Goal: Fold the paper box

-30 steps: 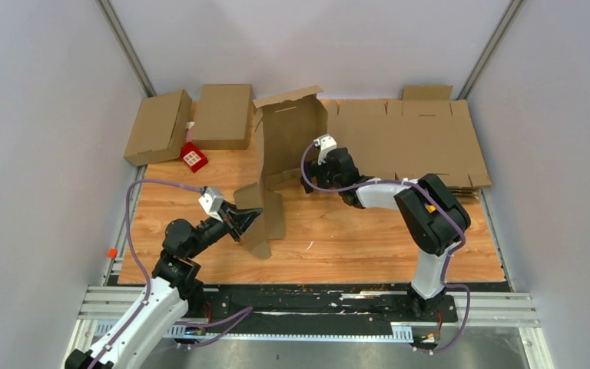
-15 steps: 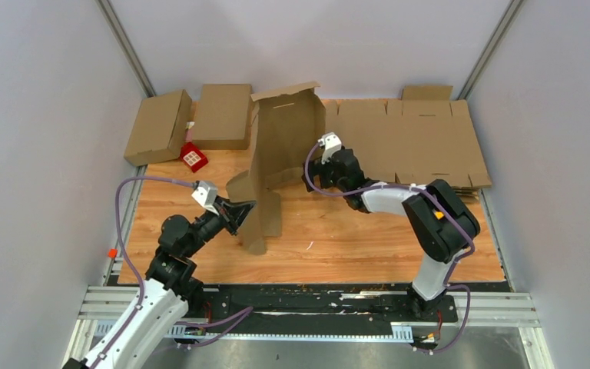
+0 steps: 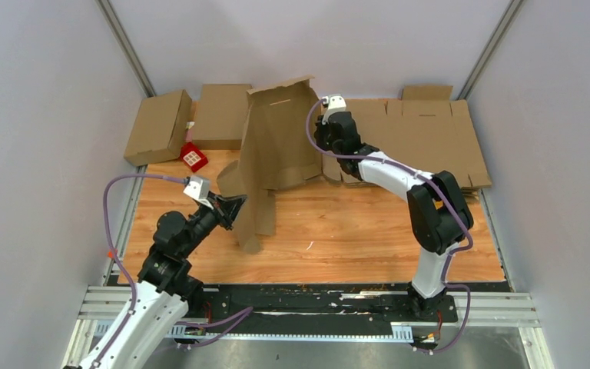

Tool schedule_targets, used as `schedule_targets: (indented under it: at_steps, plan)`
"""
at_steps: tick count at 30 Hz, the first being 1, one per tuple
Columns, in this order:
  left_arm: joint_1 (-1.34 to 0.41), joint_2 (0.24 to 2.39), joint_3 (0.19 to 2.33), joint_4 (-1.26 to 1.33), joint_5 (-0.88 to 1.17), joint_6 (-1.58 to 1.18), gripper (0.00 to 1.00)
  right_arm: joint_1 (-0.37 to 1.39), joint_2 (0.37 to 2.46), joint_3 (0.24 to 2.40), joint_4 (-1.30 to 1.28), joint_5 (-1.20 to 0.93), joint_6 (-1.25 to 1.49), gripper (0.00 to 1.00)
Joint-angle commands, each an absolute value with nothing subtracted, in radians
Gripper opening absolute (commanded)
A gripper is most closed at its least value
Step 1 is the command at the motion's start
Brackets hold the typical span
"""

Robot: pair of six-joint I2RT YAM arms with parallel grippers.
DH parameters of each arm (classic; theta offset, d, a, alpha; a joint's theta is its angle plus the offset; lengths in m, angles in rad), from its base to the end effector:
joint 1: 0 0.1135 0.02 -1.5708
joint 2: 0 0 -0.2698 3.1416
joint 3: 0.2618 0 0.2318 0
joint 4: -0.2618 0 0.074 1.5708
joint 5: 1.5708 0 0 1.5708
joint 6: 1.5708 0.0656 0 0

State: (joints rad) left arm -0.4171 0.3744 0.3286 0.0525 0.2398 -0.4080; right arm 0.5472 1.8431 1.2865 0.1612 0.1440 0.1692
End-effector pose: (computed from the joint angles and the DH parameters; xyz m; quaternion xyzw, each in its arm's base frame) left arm 0.1153 -0.0681 0.2628 0.0881 0.6993 -0.3596 0.6115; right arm 0.3828 0.2222 0.2525 -0.1168 0.8228 0.1378 0.5389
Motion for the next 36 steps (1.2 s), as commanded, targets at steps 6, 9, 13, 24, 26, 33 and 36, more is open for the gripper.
schedule_targets:
  at_steps: [6,9,13,24,26,33,36]
  plan:
    - [-0.417,0.399,0.605,-0.295,0.021,-0.401,0.00,0.543,1.670,1.279,-0.183,0.019,0.334,0.00]
    - [-0.417,0.438,0.703,-0.379,0.002,-0.377,0.00,0.549,1.567,1.232,-0.306,0.015,0.371,0.00]
    - [-0.416,0.508,0.789,-0.419,0.002,-0.329,0.00,0.560,1.367,1.025,-0.228,-0.047,0.410,0.02]
    - [-0.416,0.653,0.962,-0.545,0.023,-0.284,0.00,0.561,1.061,0.875,-0.457,-0.094,0.537,0.05]
    - [-0.416,0.644,0.957,-0.533,0.025,-0.283,0.00,0.561,1.014,0.842,-0.452,-0.068,0.537,0.05]
    - [-0.416,0.659,0.969,-0.558,0.012,-0.220,0.00,0.561,0.904,0.692,-0.432,-0.101,0.680,0.01]
    - [-0.416,0.681,0.969,-0.536,0.004,-0.208,0.02,0.560,0.902,0.620,-0.349,-0.183,0.788,0.00]
